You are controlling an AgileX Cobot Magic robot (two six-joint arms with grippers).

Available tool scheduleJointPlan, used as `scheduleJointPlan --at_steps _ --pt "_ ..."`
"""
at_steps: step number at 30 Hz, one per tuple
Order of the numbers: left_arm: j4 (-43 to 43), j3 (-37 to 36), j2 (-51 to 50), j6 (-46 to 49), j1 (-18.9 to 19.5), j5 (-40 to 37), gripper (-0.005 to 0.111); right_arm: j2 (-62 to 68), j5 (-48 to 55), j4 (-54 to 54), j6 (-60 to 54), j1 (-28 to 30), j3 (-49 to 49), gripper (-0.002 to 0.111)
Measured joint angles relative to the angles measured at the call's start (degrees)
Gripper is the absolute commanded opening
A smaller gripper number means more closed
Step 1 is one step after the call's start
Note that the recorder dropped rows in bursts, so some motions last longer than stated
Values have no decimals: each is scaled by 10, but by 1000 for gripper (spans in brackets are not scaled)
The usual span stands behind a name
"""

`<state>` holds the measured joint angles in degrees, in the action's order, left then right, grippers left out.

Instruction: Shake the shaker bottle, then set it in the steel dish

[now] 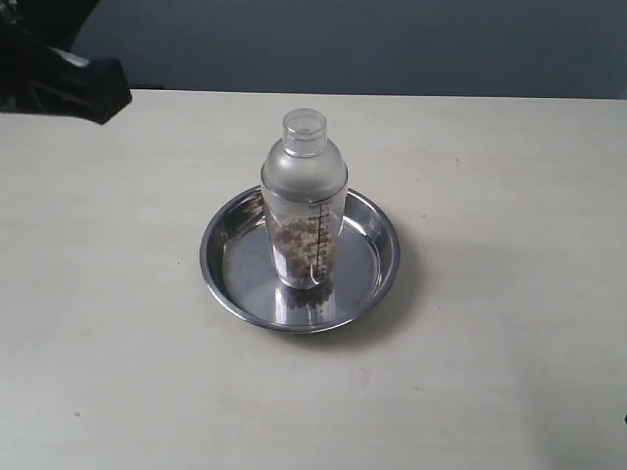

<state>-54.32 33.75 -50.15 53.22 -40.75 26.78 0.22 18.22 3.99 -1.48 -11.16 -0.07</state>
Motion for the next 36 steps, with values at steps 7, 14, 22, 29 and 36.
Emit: scheduleJointPlan --at_steps 7,14,22,29,36 --pt "-6 -85 14 -47 43 1 0 0 0 0 0 0 0 -1" --pt "7 -130 146 -53 145 -84 0 0 0 0 0 0 0 -1" --pt "18 -168 283 -60 367 -318 0 0 0 0 0 0 0 -1" --pt "87 -180 311 -127 414 -389 0 0 0 0 0 0 0 -1" --pt "280 -223 395 -372 490 -446 0 0 0 0 0 0 0 -1"
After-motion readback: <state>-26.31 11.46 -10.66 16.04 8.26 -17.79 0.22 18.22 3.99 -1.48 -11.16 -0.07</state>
